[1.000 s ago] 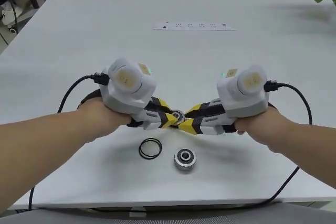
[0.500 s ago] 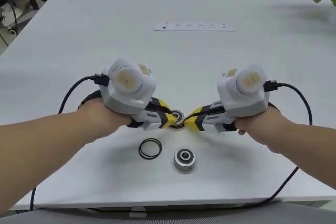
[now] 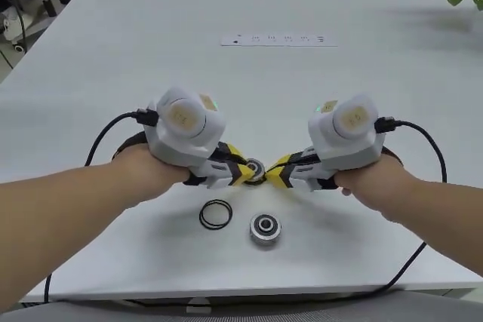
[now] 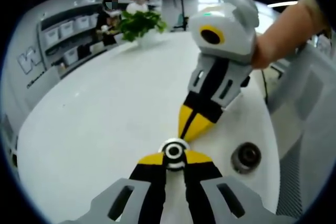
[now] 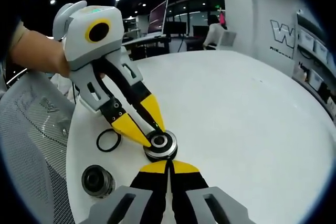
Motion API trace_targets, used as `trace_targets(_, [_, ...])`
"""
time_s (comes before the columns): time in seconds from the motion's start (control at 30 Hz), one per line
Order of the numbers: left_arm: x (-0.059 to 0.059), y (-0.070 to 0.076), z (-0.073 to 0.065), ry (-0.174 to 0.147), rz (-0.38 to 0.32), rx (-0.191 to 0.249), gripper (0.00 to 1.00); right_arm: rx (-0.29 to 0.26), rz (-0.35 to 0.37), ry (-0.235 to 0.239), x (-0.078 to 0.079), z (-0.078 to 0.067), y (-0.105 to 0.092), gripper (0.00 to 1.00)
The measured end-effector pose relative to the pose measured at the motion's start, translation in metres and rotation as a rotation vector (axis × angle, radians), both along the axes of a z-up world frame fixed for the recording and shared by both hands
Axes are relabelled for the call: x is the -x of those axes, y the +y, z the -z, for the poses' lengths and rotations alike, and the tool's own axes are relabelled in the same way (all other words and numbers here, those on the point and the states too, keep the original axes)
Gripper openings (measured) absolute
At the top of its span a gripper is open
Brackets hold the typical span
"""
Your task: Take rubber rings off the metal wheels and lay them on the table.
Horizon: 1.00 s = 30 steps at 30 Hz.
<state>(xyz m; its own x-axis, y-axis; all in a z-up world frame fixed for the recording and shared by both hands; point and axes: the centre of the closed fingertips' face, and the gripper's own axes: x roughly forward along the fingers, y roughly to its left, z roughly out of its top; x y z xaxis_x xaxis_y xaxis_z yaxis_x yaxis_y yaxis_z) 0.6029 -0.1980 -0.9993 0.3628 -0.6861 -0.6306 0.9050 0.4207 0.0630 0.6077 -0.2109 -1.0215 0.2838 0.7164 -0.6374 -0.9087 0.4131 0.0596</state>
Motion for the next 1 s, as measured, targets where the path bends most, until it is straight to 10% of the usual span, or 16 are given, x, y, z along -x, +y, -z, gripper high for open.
trace_targets(0.53, [-0.003,0.002,0.002,-0.002,-0.004,-0.003,0.12,-0.261,0.212,0.234,0.000,-0.018,0.000,0.00])
trace_targets(1.0, [-0.004,0.002,0.003,-0.009,-0.004,-0.013,0.12,-0.320,0.241,0.294,0.003,-0.023,0.004,0.00])
